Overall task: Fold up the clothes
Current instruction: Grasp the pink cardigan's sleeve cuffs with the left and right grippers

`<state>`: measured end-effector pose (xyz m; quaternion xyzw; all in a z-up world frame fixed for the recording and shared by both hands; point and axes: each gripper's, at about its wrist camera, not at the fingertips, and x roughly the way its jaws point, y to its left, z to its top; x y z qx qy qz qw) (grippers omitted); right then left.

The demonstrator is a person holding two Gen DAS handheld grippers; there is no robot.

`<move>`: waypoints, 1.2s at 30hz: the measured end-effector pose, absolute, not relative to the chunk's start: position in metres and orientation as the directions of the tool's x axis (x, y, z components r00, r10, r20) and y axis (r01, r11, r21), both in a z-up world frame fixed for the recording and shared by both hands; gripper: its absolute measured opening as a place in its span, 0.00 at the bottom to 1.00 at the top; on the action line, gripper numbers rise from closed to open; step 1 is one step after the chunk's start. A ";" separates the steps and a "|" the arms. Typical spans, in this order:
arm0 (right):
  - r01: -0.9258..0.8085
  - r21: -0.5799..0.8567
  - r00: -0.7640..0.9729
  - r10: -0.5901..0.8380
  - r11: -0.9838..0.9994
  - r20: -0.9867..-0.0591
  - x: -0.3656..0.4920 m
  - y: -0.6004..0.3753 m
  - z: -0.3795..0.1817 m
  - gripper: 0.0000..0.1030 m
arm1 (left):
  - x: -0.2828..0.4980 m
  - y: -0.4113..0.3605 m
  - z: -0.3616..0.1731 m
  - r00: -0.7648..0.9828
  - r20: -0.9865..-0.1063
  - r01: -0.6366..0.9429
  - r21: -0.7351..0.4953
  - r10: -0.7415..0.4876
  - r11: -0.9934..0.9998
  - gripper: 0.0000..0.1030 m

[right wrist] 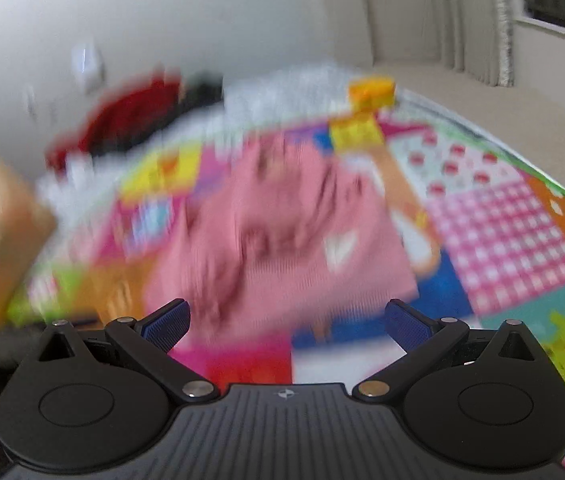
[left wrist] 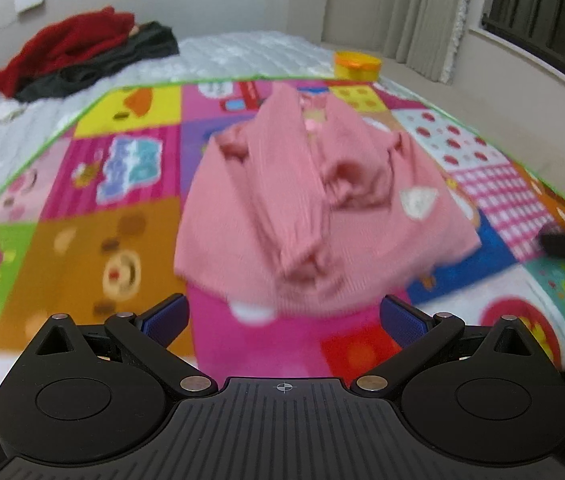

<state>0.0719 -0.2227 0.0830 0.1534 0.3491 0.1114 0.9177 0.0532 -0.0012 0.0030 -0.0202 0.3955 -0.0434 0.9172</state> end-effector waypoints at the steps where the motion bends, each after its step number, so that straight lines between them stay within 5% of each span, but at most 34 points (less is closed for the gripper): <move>1: -0.112 0.372 0.700 0.339 0.921 -0.628 0.085 -0.225 0.078 1.00 | 0.063 0.000 0.004 0.690 -0.717 0.068 -0.071 -0.099 0.995 1.00; 4: -0.173 0.370 0.570 0.399 0.913 -0.718 0.129 -0.226 0.061 1.00 | 0.095 0.005 0.005 0.695 -0.708 0.092 -0.090 -0.128 0.992 1.00; 8: -0.224 0.269 0.636 0.350 0.937 -0.688 0.169 -0.229 0.043 1.00 | 0.134 0.015 -0.005 0.681 -0.712 0.134 -0.108 -0.171 0.985 1.00; 15: -0.087 0.353 0.597 0.332 0.932 -0.730 0.267 -0.248 -0.012 1.00 | 0.186 0.032 -0.038 0.664 -0.734 0.141 -0.064 -0.142 0.988 1.00; 21: 0.019 0.382 0.559 0.307 0.924 -0.770 0.294 -0.258 -0.059 1.00 | 0.221 0.052 -0.070 0.570 -0.803 0.074 -0.164 -0.177 0.984 1.00; 26: -0.099 0.194 0.528 0.217 0.976 -0.821 0.291 -0.230 -0.057 1.00 | 0.221 0.053 -0.080 0.548 -0.818 0.034 -0.186 -0.174 0.982 1.00; 27: -0.142 0.145 0.535 0.199 0.979 -0.821 0.288 -0.223 -0.055 0.96 | 0.219 0.051 -0.079 0.547 -0.820 0.042 -0.175 -0.169 0.984 1.00; 30: -0.241 0.088 0.555 0.212 0.966 -0.805 0.273 -0.210 -0.050 0.61 | 0.214 0.049 -0.076 0.546 -0.821 0.054 -0.162 -0.165 0.985 0.91; 34: -0.310 0.060 0.520 0.222 0.949 -0.825 0.255 -0.204 -0.042 0.23 | 0.203 0.047 -0.067 0.533 -0.821 0.091 -0.182 -0.203 0.979 0.43; 36: -0.355 0.055 0.475 0.231 0.933 -0.849 0.239 -0.203 -0.037 0.17 | 0.196 0.044 -0.065 0.497 -0.831 0.097 -0.236 -0.252 0.967 0.28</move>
